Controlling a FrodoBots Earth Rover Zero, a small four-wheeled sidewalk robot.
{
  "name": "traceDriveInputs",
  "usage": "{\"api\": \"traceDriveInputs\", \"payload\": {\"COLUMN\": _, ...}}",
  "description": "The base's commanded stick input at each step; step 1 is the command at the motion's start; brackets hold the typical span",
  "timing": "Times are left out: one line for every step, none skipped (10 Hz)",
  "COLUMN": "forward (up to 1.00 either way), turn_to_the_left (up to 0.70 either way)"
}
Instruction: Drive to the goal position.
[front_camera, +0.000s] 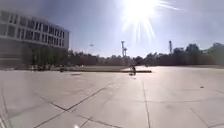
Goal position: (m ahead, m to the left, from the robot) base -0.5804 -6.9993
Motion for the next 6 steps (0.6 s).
{"api": "traceDriveInputs", "payload": {"forward": 0.0, "turn_to_the_left": -0.7}}
{"api": "traceDriveInputs", "payload": {"forward": 0.0, "turn_to_the_left": -0.7}}
{"api": "traceDriveInputs", "payload": {"forward": 0.0, "turn_to_the_left": -0.7}}
{"api": "traceDriveInputs", "payload": {"forward": 0.0, "turn_to_the_left": -0.7}}
{"api": "traceDriveInputs", "payload": {"forward": 0.0, "turn_to_the_left": -0.7}}
{"api": "traceDriveInputs", "payload": {"forward": 0.0, "turn_to_the_left": -0.7}}
